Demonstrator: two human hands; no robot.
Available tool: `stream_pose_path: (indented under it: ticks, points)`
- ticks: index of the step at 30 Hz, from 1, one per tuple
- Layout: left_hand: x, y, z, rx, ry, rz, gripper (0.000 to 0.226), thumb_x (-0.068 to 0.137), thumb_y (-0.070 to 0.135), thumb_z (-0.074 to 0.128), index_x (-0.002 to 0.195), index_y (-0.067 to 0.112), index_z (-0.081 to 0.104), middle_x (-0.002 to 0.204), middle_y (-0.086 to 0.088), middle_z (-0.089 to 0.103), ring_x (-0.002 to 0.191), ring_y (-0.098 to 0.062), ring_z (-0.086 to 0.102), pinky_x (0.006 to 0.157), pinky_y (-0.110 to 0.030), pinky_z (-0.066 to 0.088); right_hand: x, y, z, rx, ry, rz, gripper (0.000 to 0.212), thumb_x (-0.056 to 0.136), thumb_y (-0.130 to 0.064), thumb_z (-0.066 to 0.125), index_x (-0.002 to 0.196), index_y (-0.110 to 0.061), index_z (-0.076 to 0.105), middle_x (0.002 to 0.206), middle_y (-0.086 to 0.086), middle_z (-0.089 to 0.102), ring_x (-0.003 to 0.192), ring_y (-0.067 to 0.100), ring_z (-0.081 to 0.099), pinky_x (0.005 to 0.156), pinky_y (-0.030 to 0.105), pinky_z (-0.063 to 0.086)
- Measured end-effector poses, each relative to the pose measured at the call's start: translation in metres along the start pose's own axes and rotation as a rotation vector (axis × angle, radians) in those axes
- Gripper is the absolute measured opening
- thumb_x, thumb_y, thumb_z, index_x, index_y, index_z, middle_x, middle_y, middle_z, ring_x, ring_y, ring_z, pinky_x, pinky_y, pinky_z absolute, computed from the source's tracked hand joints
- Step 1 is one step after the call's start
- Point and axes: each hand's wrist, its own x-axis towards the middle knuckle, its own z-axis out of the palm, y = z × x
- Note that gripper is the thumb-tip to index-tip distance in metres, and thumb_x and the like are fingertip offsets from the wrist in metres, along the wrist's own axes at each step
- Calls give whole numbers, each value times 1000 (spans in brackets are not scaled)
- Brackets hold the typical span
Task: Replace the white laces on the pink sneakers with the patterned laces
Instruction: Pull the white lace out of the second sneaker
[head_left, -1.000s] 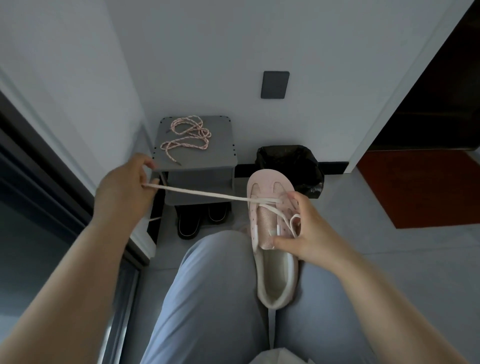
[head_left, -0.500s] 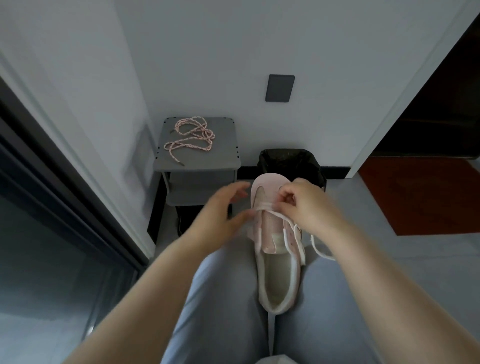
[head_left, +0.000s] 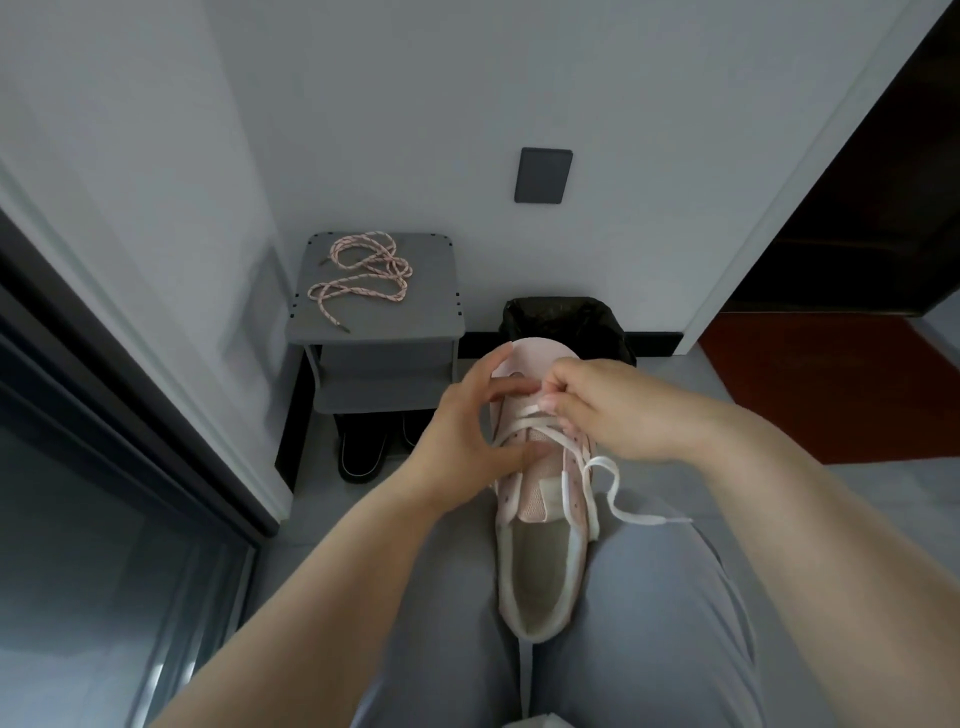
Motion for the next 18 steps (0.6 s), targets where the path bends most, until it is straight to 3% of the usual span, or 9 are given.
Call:
stream_pose_path:
  ticks: [2,4,6,8,10,12,15,16,18]
  points:
    - [2,0,3,2,-23,-9,86,69,29,79,135,42,28,118,26,56,126,-4,39,101,-20,26,-1,-10,-9,-124,41,-7,25,95,-32,44,78,-17,53,68,-5,55,63,14,54,60,35,44]
    - [4,-2,3,-3,-37,-8,87,67,30,80,138,38,29,120,22,57,126,-6,41,103,-21,29,-2,-19,-20,-176,149,-33,17,88,-35,56,75,-24,56,57,-10,49,52,4,44,52,27,36]
    - [6,-4,1,-11,-36,-23,83,69,23,79,137,35,31,119,18,58,121,-5,45,99,-12,34,-7,-25,-39,57,386,-62,19,77,-30,71,67,-26,55,48,-12,49,44,3,41,49,23,33]
    - [6,-6,-2,1,-47,-60,83,72,20,76,138,33,29,123,16,56,119,-3,46,98,-13,35,-17,-23,-68,460,708,-142,24,70,-18,78,67,-25,55,39,-10,43,40,2,33,47,18,33]
    - [6,-6,-2,2,-63,-71,82,72,21,76,139,30,30,126,14,55,118,0,47,94,-10,35,-30,-21,-96,697,894,-265,26,68,-15,77,76,-26,55,44,-12,42,49,4,39,59,17,42]
    - [7,-1,-2,-14,-77,-53,76,72,24,77,136,28,37,125,11,57,116,2,49,91,-9,36,-37,-22,-108,832,899,-384,24,73,-17,70,85,-26,51,55,-12,44,58,5,47,71,24,48]
    - [14,15,2,-20,-84,5,34,82,32,66,115,35,58,115,6,62,109,-3,55,92,-20,42,-38,-36,-101,949,692,-469,20,85,-9,57,92,-25,49,70,-10,43,70,1,51,86,37,53]
    - [17,20,5,2,-93,23,22,86,36,57,108,36,62,111,5,63,106,-6,57,93,-26,45,-38,-42,-97,982,624,-491,18,87,-7,53,94,-24,49,72,-9,41,71,1,49,87,40,53]
    - [20,29,8,47,-123,53,21,92,32,45,98,30,65,98,5,67,98,-8,61,93,-35,48,-40,-50,-93,1048,580,-523,16,88,-5,49,96,-20,49,75,-4,40,70,4,47,84,42,54]
